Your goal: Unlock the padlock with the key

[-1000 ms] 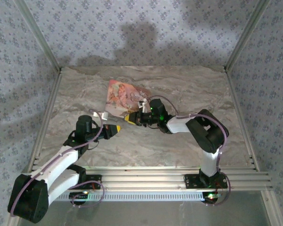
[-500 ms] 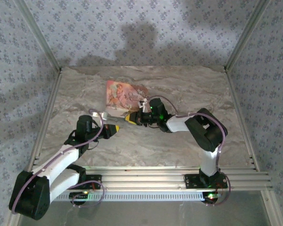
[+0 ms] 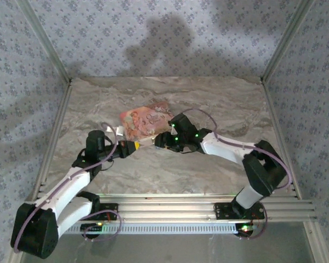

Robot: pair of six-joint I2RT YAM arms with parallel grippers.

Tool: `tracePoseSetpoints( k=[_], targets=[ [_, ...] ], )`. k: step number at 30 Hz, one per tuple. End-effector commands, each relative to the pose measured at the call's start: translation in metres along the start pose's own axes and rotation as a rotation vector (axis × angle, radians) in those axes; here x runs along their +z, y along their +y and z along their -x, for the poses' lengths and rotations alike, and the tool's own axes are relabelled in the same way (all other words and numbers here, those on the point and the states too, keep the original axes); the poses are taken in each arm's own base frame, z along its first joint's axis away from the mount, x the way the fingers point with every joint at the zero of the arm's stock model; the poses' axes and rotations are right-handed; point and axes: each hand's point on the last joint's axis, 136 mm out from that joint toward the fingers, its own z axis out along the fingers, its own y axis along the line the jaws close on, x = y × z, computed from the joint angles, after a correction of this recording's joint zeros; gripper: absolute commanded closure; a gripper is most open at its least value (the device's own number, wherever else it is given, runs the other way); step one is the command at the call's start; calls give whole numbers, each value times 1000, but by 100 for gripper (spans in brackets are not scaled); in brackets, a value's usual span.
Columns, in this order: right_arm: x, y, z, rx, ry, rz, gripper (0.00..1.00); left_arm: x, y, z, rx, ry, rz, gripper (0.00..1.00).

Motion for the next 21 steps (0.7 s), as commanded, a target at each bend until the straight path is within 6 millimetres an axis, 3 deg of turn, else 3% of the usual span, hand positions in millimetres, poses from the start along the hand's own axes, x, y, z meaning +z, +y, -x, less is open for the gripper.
tracePoseSetpoints(
  k=[1, 6, 11, 14, 21],
  targets=[
    [-36, 8, 7, -68, -104, -58, 44, -10, -40, 25, 37, -40, -114, 100],
    [-84, 46, 15, -110, -278, 93, 46, -15, -69, 39, 28, -56, -201, 100],
    [-114, 87, 11, -154, -388, 300, 45, -13, -95, 44, -19, -69, -290, 100],
    [-118, 99, 3, -171, -388, 351, 44, -12, -111, 46, -40, -81, -340, 100],
    [-116, 107, -4, -145, -380, 443, 52, -14, -135, 43, -63, -84, -410, 100]
  ],
)
